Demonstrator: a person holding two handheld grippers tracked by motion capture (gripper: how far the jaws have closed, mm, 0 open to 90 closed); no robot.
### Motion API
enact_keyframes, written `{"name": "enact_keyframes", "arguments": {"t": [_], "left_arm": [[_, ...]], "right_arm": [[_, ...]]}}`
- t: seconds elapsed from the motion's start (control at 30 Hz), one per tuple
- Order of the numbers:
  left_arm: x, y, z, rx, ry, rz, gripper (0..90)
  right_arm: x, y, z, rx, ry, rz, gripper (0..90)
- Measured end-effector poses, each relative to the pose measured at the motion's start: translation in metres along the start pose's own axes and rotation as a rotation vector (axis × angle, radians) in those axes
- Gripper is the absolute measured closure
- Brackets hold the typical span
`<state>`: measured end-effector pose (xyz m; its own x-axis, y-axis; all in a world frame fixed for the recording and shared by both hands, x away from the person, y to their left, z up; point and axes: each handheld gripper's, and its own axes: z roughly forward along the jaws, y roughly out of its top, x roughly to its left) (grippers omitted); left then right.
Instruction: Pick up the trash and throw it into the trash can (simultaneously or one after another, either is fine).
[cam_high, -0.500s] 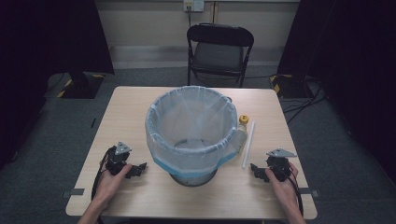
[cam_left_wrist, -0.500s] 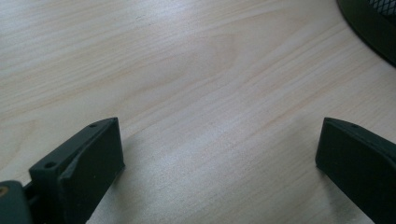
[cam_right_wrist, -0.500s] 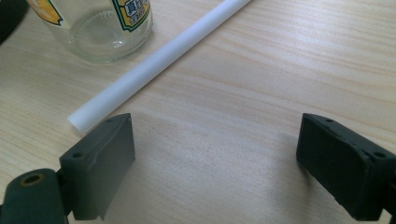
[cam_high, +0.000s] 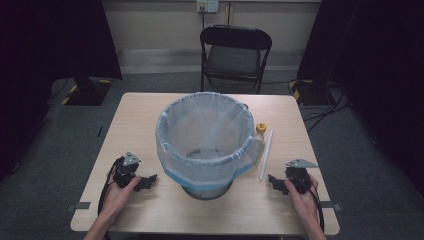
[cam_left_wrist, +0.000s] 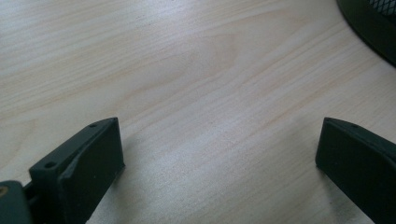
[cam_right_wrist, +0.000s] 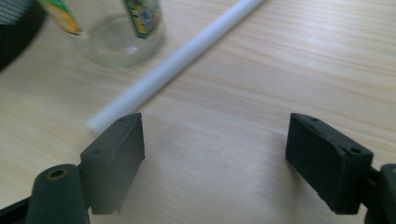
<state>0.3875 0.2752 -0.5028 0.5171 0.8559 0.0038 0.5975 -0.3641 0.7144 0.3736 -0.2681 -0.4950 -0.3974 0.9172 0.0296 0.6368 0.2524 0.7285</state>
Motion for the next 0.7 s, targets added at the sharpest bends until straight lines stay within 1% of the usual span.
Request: {"name": "enact_keyframes", "arguments": {"t": [0.13,0.2,0.27,0.3,0.33,0.37,0.4,0.43,0.47,0.5,0.53,0.57,0.63,0.7], "left_arm": [[0.0,0.0,0.0,0.0,0.0,0.0,0.3],[0.0,0.0,0.0,0.0,0.0,0.0,0.3],[0.0,0.0,0.0,0.0,0.0,0.0,0.3],[0.0,0.0,0.0,0.0,0.001,-0.001,0.3],[0.0,0.0,0.0,0.003,0.004,-0.001,0.2],[0.0,0.001,0.0,0.002,0.004,-0.003,0.0],[0.0,0.001,0.0,0.002,0.003,-0.004,0.0],[0.0,0.001,0.0,0.002,0.003,-0.004,0.0],[0.0,0.0,0.0,0.002,0.003,-0.003,0.0],[0.0,0.0,0.0,0.002,0.003,-0.003,0.0],[0.0,0.0,0.0,0.002,0.004,-0.004,0.0],[0.0,0.0,0.0,0.002,0.004,-0.004,0.0],[0.0,0.0,0.0,0.002,0.004,-0.003,0.0],[0.0,0.0,0.0,0.002,0.004,-0.004,0.0]], "right_arm": [[0.003,0.003,-0.004,-0.013,0.008,-0.018,17.6],[0.003,0.006,-0.012,-0.034,0.02,-0.021,17.7],[0.005,0.01,-0.02,-0.081,0.025,-0.025,18.3],[0.007,0.014,-0.023,-0.102,0.027,-0.035,18.3],[0.009,0.018,-0.026,-0.123,0.035,-0.045,18.2],[0.012,0.022,-0.028,-0.133,0.05,-0.051,17.9],[0.014,0.026,-0.028,-0.137,0.067,-0.054,17.3],[0.014,0.026,-0.028,-0.137,0.067,-0.054,17.3],[0.02,0.032,-0.028,-0.138,0.1,-0.069,16.3],[0.02,0.032,-0.028,-0.138,0.1,-0.069,16.3],[0.023,0.035,-0.027,-0.136,0.112,-0.077,15.6],[0.028,0.042,-0.026,-0.137,0.135,-0.092,14.3],[0.033,0.048,-0.024,-0.137,0.159,-0.099,14.0],[0.036,0.055,-0.019,-0.125,0.189,-0.107,14.1]]}}
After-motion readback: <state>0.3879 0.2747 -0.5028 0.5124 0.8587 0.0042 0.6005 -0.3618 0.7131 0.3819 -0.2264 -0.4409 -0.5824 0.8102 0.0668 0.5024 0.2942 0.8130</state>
